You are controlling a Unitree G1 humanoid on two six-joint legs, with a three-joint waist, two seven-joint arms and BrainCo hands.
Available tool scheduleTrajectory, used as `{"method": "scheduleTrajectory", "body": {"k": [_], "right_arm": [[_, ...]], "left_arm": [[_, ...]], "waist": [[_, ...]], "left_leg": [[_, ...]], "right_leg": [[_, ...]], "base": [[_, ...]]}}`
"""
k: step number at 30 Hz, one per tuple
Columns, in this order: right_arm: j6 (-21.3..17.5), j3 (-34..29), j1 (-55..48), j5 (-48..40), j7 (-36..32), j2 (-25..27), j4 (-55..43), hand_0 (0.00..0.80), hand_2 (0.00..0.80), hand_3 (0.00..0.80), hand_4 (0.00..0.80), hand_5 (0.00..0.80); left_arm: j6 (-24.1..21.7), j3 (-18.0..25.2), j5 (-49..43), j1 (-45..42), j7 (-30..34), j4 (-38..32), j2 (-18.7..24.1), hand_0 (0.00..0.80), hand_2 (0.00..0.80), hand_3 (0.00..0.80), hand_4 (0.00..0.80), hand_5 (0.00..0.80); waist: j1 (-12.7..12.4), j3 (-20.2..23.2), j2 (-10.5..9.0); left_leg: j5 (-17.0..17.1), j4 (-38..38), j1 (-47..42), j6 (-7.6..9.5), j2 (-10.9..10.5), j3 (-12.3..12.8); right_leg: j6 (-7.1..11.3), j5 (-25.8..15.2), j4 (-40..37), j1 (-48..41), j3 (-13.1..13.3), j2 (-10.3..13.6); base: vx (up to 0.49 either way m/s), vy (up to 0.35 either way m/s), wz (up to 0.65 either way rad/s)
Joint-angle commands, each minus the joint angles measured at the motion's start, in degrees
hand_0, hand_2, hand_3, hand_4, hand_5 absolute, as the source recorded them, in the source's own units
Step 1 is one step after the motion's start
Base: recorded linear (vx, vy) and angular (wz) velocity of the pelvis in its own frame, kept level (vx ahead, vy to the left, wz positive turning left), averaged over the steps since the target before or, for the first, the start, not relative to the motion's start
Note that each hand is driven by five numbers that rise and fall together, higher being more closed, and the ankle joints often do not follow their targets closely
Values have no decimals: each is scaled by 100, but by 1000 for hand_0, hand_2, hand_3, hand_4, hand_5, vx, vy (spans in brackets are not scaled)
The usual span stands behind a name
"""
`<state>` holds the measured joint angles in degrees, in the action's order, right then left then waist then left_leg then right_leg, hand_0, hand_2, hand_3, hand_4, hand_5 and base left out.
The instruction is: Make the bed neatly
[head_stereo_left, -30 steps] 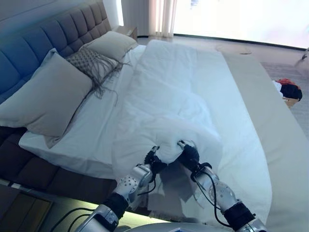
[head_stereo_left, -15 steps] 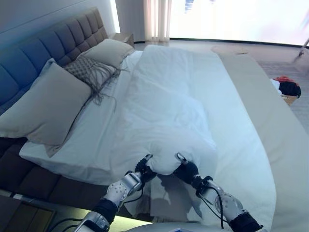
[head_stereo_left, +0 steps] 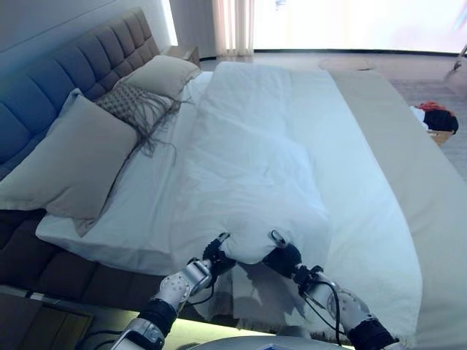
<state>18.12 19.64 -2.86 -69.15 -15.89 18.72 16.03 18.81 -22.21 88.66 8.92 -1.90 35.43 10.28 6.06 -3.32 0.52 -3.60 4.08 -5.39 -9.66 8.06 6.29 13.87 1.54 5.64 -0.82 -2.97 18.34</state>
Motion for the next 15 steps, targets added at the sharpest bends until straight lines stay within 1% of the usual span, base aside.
{"method": "scheduleTrajectory", "body": {"k": [1, 5, 9, 12, 15], "right_arm": [[-245, -467, -913, -185, -863, 594, -536, 0, 0, 0, 0, 0], [-274, -319, -868, -57, -840, 547, -547, 0, 0, 0, 0, 0], [-260, -237, -875, 47, -773, 599, -596, 0, 0, 0, 0, 0], [-257, -237, -904, 76, -562, 657, -666, 0, 0, 0, 0, 0], [-306, -305, -1021, 35, -317, 686, -708, 0, 0, 0, 0, 0]], "left_arm": [[-1198, 2485, 203, 939, -134, 1236, 1904, 800, 800, 800, 800, 800], [-1271, 2383, 24, 916, -79, 1129, 1745, 800, 800, 800, 800, 800], [-1320, 2244, -120, 890, 15, 1096, 1612, 800, 800, 800, 800, 800], [-1293, 2127, -136, 852, 65, 1001, 1482, 800, 800, 800, 800, 800], [-1241, 2058, -133, 748, 124, 873, 1362, 800, 800, 800, 800, 800]], "waist": [[8, 312, -320], [-71, 393, -341], [-93, 450, -345], [-111, 466, -374], [-113, 460, -411]], "left_leg": [[45, 837, 599, 186, 313, -212], [116, 671, 603, 197, 293, -227], [187, 551, 608, 173, 318, -246], [169, 577, 631, 158, 303, -261], [85, 670, 672, 176, 247, -229]], "right_leg": [[113, -1050, 54, 282, 8, 660], [113, -1090, 49, 298, -85, 661], [113, -1059, 91, 317, -113, 622], [113, -1018, 100, 302, -154, 635], [113, -1033, 48, 297, -195, 710]], "base": [[-35, 16, -1], [0, 0, 0], [-4, 8, 2], [19, 43, 1], [21, 52, 1]]}}
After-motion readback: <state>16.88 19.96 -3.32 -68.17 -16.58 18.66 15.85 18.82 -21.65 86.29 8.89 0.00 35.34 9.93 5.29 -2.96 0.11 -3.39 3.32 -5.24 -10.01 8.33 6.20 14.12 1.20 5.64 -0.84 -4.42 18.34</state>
